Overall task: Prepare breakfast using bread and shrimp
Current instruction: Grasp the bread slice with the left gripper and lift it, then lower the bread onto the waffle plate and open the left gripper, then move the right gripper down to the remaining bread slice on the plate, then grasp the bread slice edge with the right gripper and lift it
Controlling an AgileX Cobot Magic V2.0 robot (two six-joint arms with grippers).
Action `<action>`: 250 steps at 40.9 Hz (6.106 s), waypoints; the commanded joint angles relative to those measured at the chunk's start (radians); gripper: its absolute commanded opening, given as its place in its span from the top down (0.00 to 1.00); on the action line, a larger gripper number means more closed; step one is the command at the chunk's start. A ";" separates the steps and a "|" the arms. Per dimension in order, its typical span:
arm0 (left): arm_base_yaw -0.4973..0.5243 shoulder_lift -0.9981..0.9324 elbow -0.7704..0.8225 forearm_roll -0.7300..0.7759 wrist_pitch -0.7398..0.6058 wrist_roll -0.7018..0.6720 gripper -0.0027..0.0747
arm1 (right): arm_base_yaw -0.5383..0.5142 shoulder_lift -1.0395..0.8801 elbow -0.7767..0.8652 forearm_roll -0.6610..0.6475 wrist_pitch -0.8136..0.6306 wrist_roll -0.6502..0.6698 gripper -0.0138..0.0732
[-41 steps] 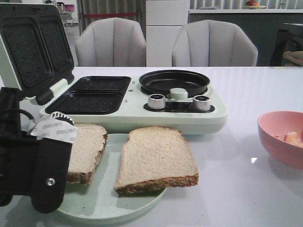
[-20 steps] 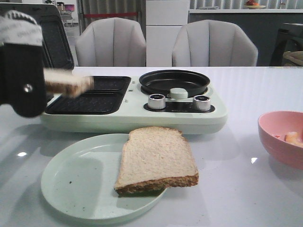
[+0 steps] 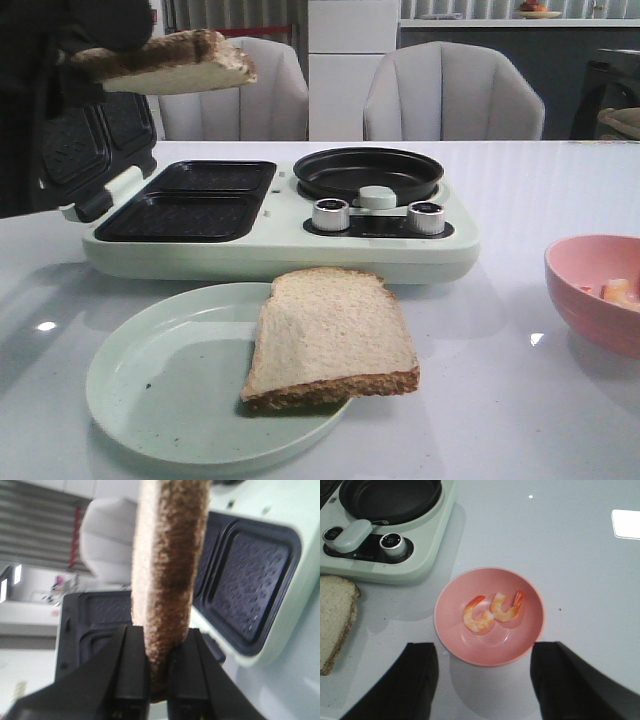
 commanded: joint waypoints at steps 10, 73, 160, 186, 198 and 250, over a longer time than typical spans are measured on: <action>0.195 0.151 -0.249 0.078 -0.076 0.113 0.84 | 0.002 0.005 -0.035 -0.003 -0.069 -0.005 0.25; 0.460 0.732 -0.763 0.078 -0.244 0.138 0.37 | 0.002 0.005 -0.035 -0.003 -0.064 -0.005 0.25; 0.055 -0.524 -0.238 -1.634 0.137 0.605 0.38 | 0.002 0.010 -0.030 0.005 -0.041 -0.005 0.25; 0.055 -0.525 -0.238 -1.713 0.044 0.689 0.38 | 0.147 0.305 0.028 0.614 0.027 -0.205 0.25; 0.055 -0.491 -0.238 -1.713 0.044 0.689 0.38 | 0.293 0.595 -0.013 0.933 -0.016 -0.460 0.25; 0.055 -0.462 -0.238 -1.686 0.044 0.689 0.38 | 0.319 1.097 -0.328 1.037 0.077 -0.550 0.62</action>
